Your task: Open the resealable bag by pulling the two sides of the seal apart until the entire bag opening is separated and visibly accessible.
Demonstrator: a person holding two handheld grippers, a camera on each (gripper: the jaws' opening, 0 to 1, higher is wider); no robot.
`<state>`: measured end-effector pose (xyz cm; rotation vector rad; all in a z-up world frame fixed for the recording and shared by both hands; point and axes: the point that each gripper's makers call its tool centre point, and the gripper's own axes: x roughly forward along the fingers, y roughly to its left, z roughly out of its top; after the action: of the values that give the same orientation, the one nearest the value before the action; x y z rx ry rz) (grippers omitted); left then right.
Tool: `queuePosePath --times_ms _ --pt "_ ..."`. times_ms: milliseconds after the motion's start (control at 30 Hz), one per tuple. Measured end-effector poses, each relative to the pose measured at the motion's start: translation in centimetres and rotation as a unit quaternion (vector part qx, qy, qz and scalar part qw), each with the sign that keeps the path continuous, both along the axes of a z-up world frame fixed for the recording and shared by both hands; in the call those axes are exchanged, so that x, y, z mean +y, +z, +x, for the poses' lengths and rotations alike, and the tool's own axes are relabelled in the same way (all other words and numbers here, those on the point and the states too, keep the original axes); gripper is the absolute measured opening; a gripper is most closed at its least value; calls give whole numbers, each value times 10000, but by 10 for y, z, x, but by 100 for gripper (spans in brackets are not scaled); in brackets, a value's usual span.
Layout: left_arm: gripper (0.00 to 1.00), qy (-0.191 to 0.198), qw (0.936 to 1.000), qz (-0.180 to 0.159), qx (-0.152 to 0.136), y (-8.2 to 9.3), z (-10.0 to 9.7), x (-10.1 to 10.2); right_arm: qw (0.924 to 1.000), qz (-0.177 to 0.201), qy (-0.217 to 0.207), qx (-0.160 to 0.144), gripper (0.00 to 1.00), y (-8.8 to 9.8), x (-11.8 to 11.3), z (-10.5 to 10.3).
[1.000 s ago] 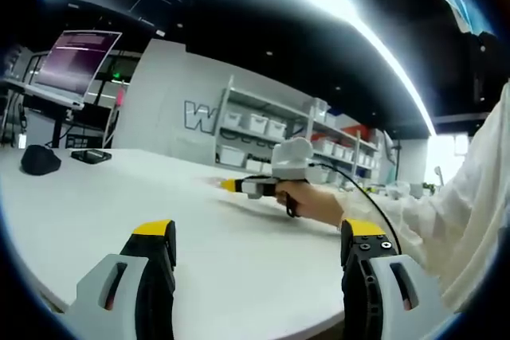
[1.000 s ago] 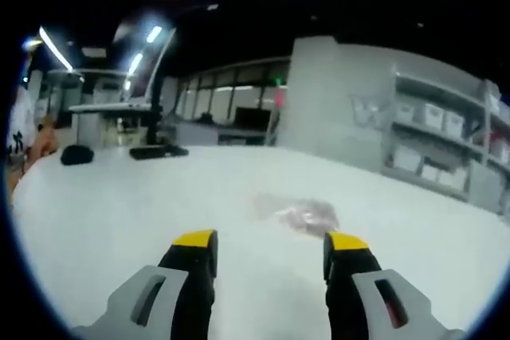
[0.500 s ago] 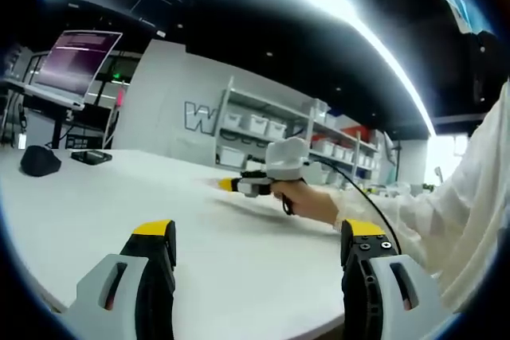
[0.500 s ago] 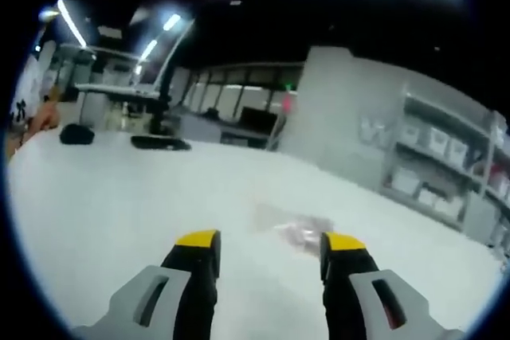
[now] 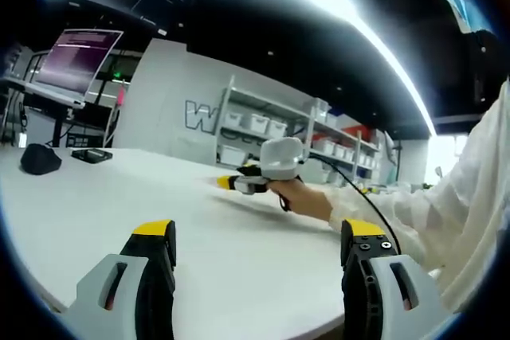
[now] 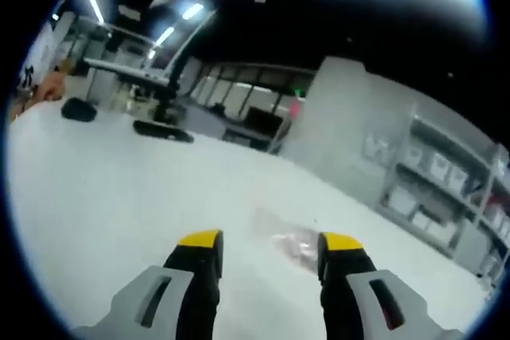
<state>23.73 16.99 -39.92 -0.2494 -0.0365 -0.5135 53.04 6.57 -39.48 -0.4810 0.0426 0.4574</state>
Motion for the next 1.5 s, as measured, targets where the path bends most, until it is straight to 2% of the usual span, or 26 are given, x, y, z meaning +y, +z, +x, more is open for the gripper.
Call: queuePosePath --times_ms 300,533,733,1133,1500 --pt "84 -6 10000 -26 7 0 0 0 9999 -44 106 0 45 -2 6 5" --pt "84 -16 10000 -16 4 0 1 -1 9998 -98 154 -110 44 -1 10 7" --pt "84 -17 10000 -8 7 -1 1 -1 9993 -300 153 -141 43 -5 13 9" --pt "84 -15 10000 -15 13 -2 0 0 9992 -336 121 -158 39 -3 18 17" --pt "84 -5 10000 -19 11 -2 0 2 9990 -423 124 -79 35 -9 26 26"
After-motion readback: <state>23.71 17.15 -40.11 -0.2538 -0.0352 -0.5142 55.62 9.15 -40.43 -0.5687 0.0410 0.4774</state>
